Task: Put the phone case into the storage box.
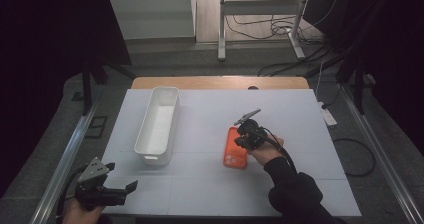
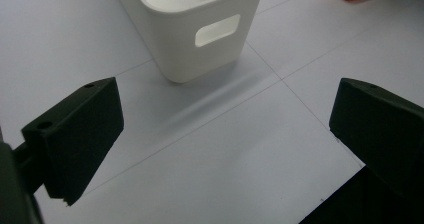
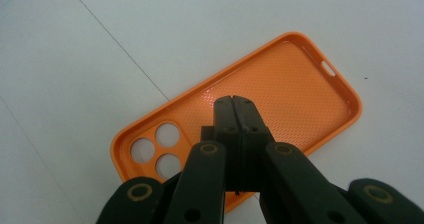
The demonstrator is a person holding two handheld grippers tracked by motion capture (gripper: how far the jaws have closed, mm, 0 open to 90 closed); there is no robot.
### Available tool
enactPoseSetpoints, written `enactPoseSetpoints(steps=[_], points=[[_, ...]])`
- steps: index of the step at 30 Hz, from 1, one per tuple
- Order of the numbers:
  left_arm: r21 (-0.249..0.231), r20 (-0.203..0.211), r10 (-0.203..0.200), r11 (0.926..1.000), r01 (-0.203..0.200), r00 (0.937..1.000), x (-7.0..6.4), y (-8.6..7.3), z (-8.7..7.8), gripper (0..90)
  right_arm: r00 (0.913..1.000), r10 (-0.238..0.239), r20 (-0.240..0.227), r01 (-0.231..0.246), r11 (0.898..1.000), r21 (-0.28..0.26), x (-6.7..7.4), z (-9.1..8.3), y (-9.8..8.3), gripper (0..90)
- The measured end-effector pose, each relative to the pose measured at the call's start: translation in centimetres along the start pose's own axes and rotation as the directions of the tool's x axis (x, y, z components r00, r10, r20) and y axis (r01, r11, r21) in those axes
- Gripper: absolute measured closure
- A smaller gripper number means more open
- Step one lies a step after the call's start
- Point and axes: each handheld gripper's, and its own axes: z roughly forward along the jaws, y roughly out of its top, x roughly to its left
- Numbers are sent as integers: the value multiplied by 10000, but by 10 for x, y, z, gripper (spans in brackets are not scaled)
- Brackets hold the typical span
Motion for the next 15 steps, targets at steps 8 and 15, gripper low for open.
enactPoseSetpoints(steps=[8,15], points=[[37,-1,68,10000,-68,10000,0,0,0,17,9999,-36,94,34,9998,186,-5,7,-3,892],[74,-15,110,9999,-110,9999,-1,0,0,19,9995,181,248,-186,9995,236,-16,13,-7,891]])
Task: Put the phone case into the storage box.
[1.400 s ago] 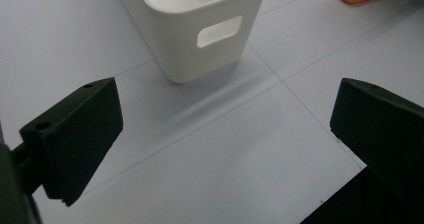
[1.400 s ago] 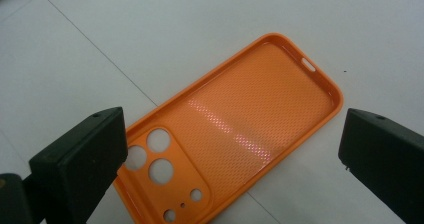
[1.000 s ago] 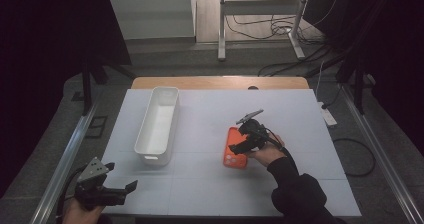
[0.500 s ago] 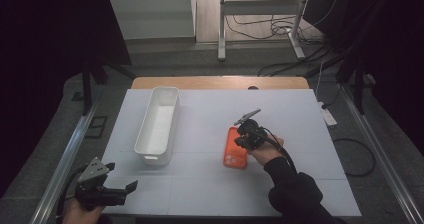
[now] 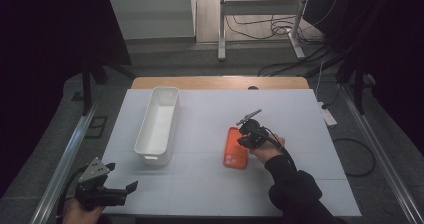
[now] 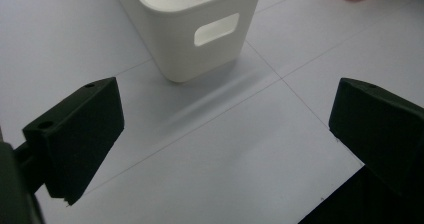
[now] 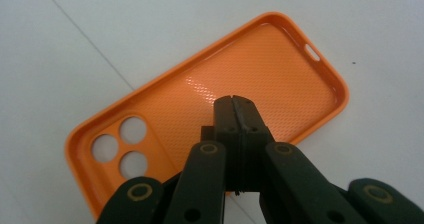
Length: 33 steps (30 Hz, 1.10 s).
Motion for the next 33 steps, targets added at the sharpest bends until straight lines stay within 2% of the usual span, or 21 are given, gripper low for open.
enactPoseSetpoints(steps=[4,16,18,25,28,33], points=[[14,0,0,10000,0,10000,0,0,0,20,9999,149,-7,-149,9999,-2,-4,4,0,892],[28,-19,34,10000,-34,10000,-1,0,0,20,9978,541,388,-546,9984,116,-21,16,0,891],[29,-28,50,10000,-50,10000,-1,0,0,20,9972,677,311,-679,9977,59,-23,16,0,891],[25,-40,89,10000,-89,10000,-1,0,0,20,9968,638,489,-648,9977,182,-24,14,-2,891],[24,-53,98,9999,-98,9999,-1,0,0,21,9955,705,635,-723,9970,268,-28,11,-5,891],[40,-41,105,9999,-105,9999,-1,0,0,21,9956,734,588,-758,9963,397,-33,7,-10,892]])
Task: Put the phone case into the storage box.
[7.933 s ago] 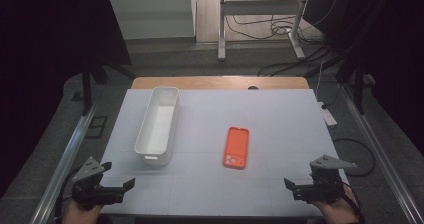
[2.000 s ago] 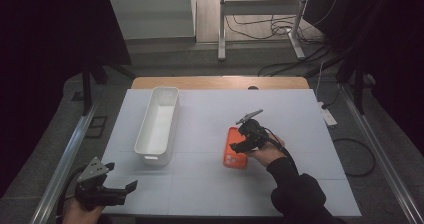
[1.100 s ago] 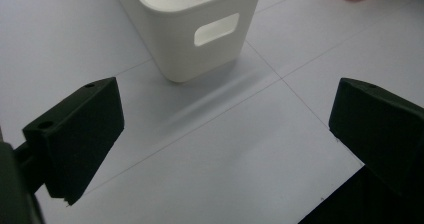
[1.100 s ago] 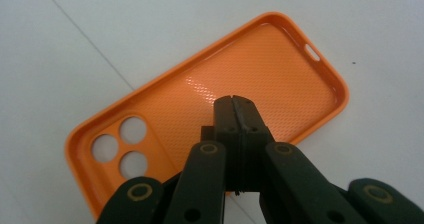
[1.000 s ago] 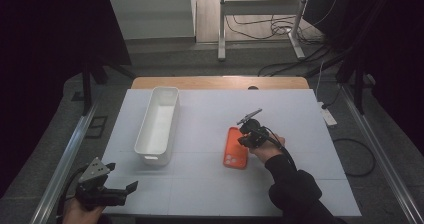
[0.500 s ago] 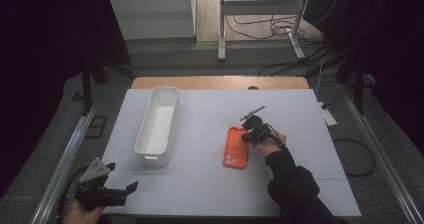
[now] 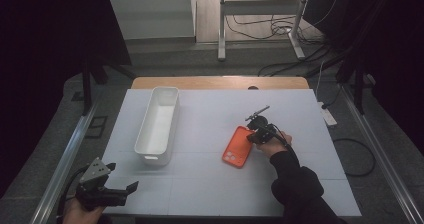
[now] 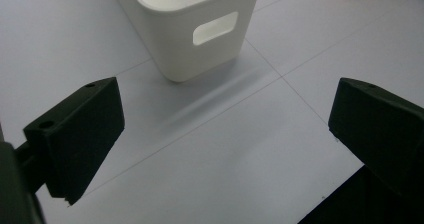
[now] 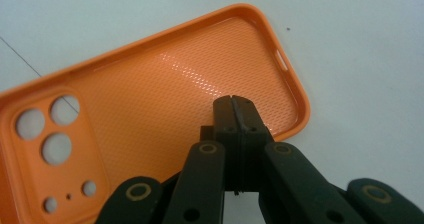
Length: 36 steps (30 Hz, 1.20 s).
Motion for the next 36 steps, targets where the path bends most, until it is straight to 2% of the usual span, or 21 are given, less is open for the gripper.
enactPoseSetpoints(steps=[13,31,36], points=[[-1,9,0,10000,0,10000,0,0,0,21,9996,188,-227,-180,9992,353,-7,-11,-15,891],[15,12,40,10000,-40,10000,0,1,1,22,9969,204,-759,-153,9976,670,-9,-26,-39,891],[34,2,67,10000,-67,10000,-1,1,1,22,9958,87,-914,-25,9977,681,-7,-30,-47,891]])
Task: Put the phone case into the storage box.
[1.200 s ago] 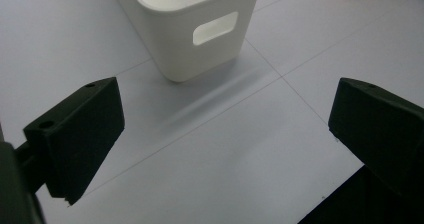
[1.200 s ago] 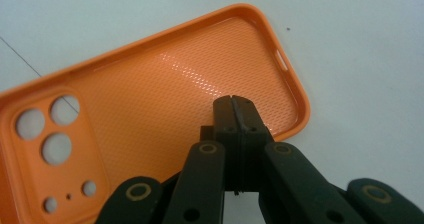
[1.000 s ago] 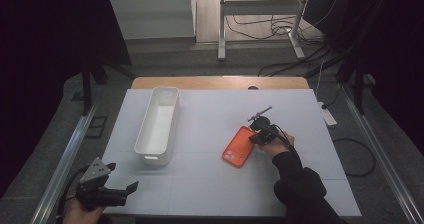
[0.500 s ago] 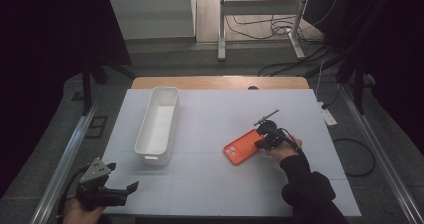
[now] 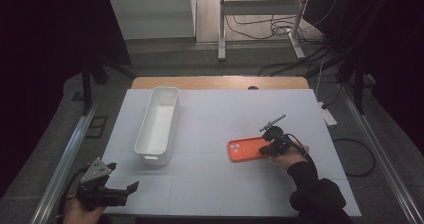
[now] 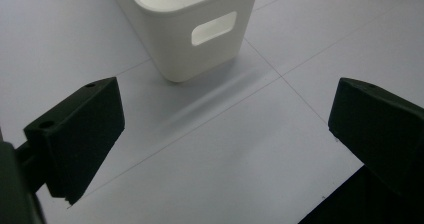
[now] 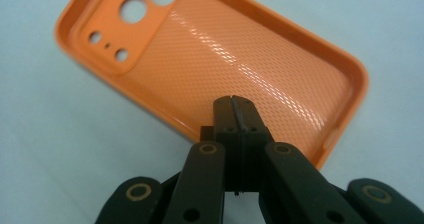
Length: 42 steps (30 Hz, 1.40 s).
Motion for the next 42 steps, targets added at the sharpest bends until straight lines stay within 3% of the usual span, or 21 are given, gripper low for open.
enactPoseSetpoints(steps=[21,42], points=[[17,-100,-253,9997,253,9996,1,0,1,21,9981,-432,-445,436,9990,73,28,-6,-19,891],[37,-89,-203,9998,204,9998,1,1,1,22,9928,-814,-876,821,9966,49,52,0,-14,891]])
